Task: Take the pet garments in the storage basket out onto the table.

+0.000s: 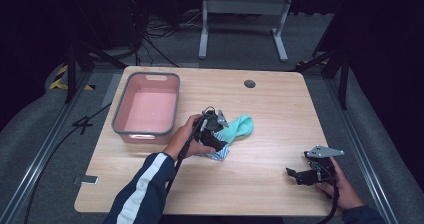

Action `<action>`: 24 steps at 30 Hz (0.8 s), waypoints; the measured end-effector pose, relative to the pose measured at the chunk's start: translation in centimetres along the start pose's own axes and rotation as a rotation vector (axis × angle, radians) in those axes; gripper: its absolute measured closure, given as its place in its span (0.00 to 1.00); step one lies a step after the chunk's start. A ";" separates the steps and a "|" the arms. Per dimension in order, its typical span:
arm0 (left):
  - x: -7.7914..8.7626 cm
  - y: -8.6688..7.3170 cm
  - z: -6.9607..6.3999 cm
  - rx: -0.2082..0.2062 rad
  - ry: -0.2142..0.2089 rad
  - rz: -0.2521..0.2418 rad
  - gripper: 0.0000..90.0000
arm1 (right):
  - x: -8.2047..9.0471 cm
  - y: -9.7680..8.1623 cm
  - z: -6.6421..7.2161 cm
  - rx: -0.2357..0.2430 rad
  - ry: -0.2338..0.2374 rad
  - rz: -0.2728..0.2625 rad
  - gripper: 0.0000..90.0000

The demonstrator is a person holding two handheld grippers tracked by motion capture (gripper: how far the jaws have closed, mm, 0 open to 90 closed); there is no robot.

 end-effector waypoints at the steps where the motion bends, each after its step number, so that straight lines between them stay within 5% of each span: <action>1: 0.1 -0.1 0.0 -0.006 0.001 0.009 0.29 | 0.0 0.0 0.0 0.000 0.000 0.000 0.01; 24: 1.9 -4.9 -1.4 -0.066 0.061 0.078 0.28 | 0.0 0.0 0.0 0.000 0.000 0.000 0.01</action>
Point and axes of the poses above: each handheld gripper's, and its own axes: x roughly backward along the jaws, y roughly out of its top, z roughly to its left, the point moved 2 cm from there along -x, roughly forward along the jaws, and after that the axes turned 4 degrees about z, right-handed, at the moved point
